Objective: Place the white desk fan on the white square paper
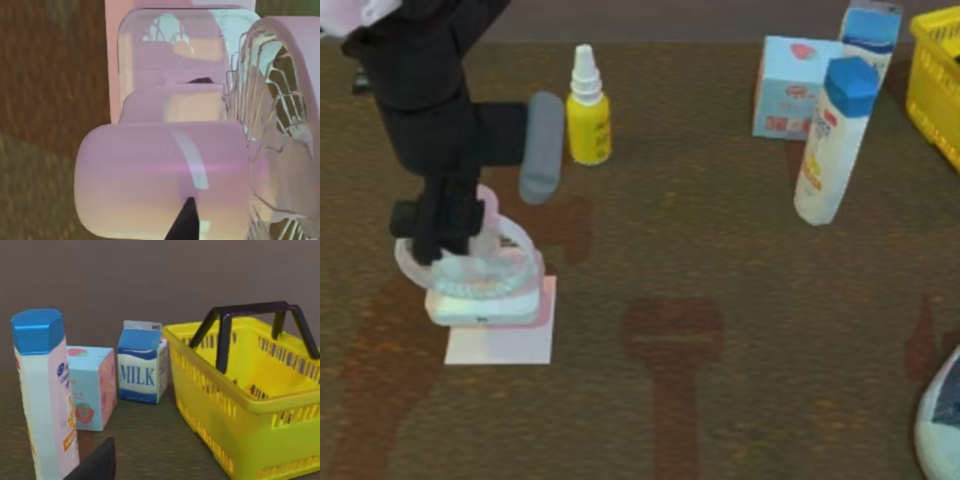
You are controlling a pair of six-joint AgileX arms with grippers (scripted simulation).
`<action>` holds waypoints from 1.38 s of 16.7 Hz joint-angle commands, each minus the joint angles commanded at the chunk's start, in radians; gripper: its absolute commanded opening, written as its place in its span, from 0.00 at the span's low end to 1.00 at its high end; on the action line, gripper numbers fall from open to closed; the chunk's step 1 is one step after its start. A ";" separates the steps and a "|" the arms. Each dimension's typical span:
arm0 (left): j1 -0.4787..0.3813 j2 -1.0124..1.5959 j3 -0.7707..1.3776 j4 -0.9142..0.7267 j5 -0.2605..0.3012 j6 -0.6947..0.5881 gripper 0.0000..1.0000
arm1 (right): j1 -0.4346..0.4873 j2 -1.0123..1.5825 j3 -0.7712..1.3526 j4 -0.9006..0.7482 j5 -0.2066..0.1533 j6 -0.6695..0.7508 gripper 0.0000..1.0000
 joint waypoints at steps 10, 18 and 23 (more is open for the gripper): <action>0.003 0.006 -0.095 0.109 0.000 0.004 0.00 | 0.000 0.000 0.000 0.000 0.000 0.000 1.00; 0.005 0.011 -0.125 0.135 0.000 0.005 0.23 | 0.000 0.000 0.000 0.000 0.000 0.000 1.00; 0.005 0.011 -0.125 0.135 0.000 0.005 0.60 | 0.000 0.000 0.000 0.000 0.000 0.000 1.00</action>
